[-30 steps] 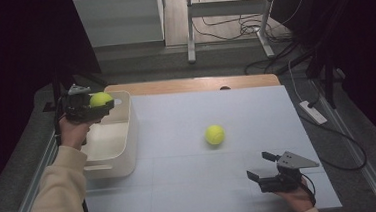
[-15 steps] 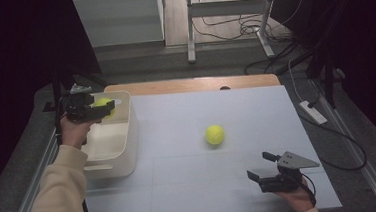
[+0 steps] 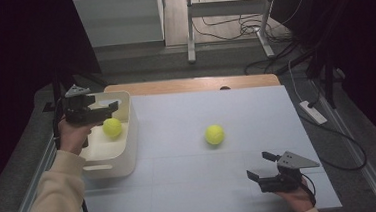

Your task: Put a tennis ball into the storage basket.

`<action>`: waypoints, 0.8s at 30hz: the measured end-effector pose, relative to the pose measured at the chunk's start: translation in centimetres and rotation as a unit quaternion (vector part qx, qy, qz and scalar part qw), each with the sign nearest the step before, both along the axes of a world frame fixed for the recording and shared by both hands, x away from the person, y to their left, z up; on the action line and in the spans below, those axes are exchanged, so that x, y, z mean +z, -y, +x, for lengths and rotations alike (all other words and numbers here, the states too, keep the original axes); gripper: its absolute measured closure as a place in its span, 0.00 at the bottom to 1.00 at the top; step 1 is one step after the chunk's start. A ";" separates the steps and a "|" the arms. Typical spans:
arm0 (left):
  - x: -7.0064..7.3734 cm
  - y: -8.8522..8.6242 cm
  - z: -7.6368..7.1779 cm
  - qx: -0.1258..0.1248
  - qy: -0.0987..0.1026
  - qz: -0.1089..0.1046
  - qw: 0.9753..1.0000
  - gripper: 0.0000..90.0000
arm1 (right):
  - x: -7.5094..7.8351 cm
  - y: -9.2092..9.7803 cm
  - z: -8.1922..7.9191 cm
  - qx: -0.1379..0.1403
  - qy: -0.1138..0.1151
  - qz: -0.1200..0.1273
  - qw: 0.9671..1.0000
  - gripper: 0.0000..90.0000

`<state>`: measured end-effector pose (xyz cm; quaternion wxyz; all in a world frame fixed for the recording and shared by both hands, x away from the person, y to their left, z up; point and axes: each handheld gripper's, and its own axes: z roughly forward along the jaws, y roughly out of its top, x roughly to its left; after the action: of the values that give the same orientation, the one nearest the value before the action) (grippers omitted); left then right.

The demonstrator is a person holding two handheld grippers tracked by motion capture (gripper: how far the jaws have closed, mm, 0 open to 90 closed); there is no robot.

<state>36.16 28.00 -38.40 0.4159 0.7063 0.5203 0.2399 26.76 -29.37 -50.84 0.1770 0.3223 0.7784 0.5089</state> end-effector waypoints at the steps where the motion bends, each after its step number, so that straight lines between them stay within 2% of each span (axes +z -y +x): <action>1: 0.1 0.0 -0.3 -0.005 0.006 -0.006 1.000 0.12 | 0.0 0.0 0.0 0.000 0.000 0.000 1.000 0.10; 10: 0.3 0.5 -1.8 -0.035 0.035 -0.039 0.998 0.13 | 0.0 -0.2 0.6 -0.002 -0.003 0.007 1.000 0.10; 17: 0.5 1.5 -2.3 -0.058 0.045 -0.042 0.996 0.14 | 0.1 -0.3 1.1 -0.004 -0.002 0.008 1.000 0.10; 24: 0.7 2.7 -3.2 -0.084 0.059 -0.051 0.993 0.14 | 0.0 -0.4 1.1 -0.007 -0.001 0.008 1.000 0.10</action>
<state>32.91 25.30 -37.74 0.4999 0.7100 0.4453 0.2183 27.82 -29.00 -50.81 0.1767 0.3294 0.7725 0.5133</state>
